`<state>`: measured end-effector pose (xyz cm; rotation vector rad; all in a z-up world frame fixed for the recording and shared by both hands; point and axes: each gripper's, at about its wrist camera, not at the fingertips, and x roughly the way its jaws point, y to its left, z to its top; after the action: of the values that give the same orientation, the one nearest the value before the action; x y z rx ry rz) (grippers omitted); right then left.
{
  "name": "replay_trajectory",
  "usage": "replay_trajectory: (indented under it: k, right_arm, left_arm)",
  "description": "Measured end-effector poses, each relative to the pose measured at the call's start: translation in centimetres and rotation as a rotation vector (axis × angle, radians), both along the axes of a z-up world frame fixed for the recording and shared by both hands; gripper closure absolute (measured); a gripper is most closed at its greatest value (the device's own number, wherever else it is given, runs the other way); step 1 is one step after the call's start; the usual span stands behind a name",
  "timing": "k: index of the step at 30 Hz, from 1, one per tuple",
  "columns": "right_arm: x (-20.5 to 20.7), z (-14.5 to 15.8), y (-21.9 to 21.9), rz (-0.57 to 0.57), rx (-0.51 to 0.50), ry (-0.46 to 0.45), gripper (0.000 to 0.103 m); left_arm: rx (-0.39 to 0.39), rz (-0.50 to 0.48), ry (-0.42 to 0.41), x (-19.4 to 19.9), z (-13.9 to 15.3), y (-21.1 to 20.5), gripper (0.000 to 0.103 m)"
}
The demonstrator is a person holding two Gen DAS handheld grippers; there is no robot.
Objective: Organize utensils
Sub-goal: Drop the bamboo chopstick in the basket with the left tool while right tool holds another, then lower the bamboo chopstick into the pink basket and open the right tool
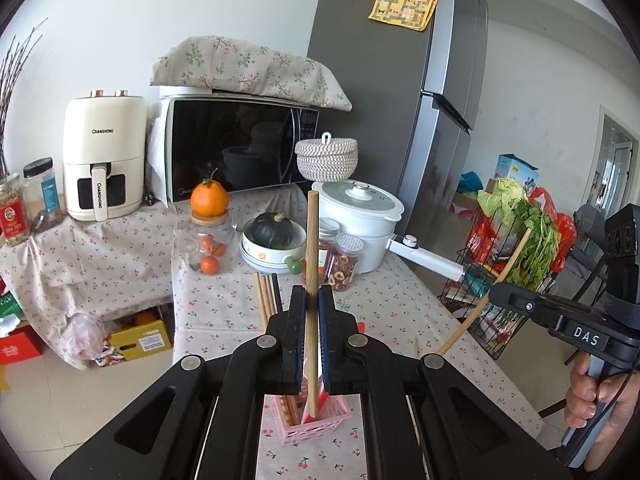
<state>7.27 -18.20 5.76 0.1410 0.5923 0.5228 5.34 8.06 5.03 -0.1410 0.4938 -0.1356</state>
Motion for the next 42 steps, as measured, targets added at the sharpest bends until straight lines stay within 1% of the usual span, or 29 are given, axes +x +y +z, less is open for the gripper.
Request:
replay_trajectory:
  k: [5, 11, 15, 17, 18, 19, 20, 21, 22, 23, 27, 29, 31, 37, 42]
  right_arm:
    - [0.1, 0.0, 0.5, 0.009, 0.007, 0.004, 0.098]
    - [0.1, 0.1, 1.0, 0.018, 0.014, -0.003, 0.098]
    - [0.0, 0.2, 1.5, 0.026, 0.018, -0.006, 0.098]
    - [0.0, 0.1, 1.8, 0.033, 0.026, -0.01, 0.098]
    - [0.1, 0.1, 1.9, 0.035, 0.03, -0.011, 0.098]
    - [0.1, 0.1, 2.0, 0.038, 0.035, -0.011, 0.098]
    - [0.2, 0.1, 2.1, 0.04, 0.041, -0.01, 0.098]
    - [0.3, 0.0, 2.1, 0.042, 0.049, -0.009, 0.098]
    - [0.3, 0.0, 2.1, 0.044, 0.055, -0.008, 0.098]
    - [0.3, 0.0, 2.2, 0.046, 0.061, -0.008, 0.098]
    - [0.3, 0.1, 2.3, 0.052, 0.08, -0.015, 0.098]
    - [0.4, 0.2, 2.5, 0.054, 0.087, -0.017, 0.098]
    - [0.5, 0.2, 2.6, 0.055, 0.098, -0.019, 0.098]
    - [0.9, 0.1, 3.2, 0.051, 0.123, -0.034, 0.098]
    - [1.2, -0.2, 3.8, 0.042, 0.128, -0.051, 0.098]
  left_arm:
    - [0.001, 0.012, 0.033, 1.3, -1.1, 0.4, 0.097]
    - [-0.064, 0.001, 0.157, 3.9, -4.0, 1.2, 0.097]
    - [-0.091, -0.012, 0.219, 5.2, -6.0, 1.3, 0.097]
    - [-0.099, -0.013, 0.245, 5.6, -6.5, 1.3, 0.094]
    - [-0.099, -0.01, 0.256, 5.7, -6.7, 1.2, 0.092]
    - [-0.098, -0.008, 0.264, 5.6, -6.8, 1.2, 0.079]
    - [-0.098, -0.006, 0.269, 5.6, -6.8, 1.2, 0.057]
    - [-0.1, 0.0, 0.269, 5.4, -6.9, 1.3, 0.045]
    - [-0.104, 0.01, 0.266, 5.1, -6.9, 1.4, 0.028]
    - [-0.11, 0.02, 0.263, 4.8, -6.8, 1.6, 0.022]
    - [-0.125, 0.031, 0.298, 4.1, -7.3, 2.4, 0.019]
    - [-0.127, 0.041, 0.327, 3.8, -7.8, 2.8, 0.014]
    - [-0.121, 0.047, 0.351, 3.4, -8.4, 3.0, 0.012]
    - [-0.092, 0.038, 0.368, 1.7, -9.7, 3.6, 0.002]
    - [-0.097, 0.031, 0.392, 1.0, -10.6, 4.3, 0.001]
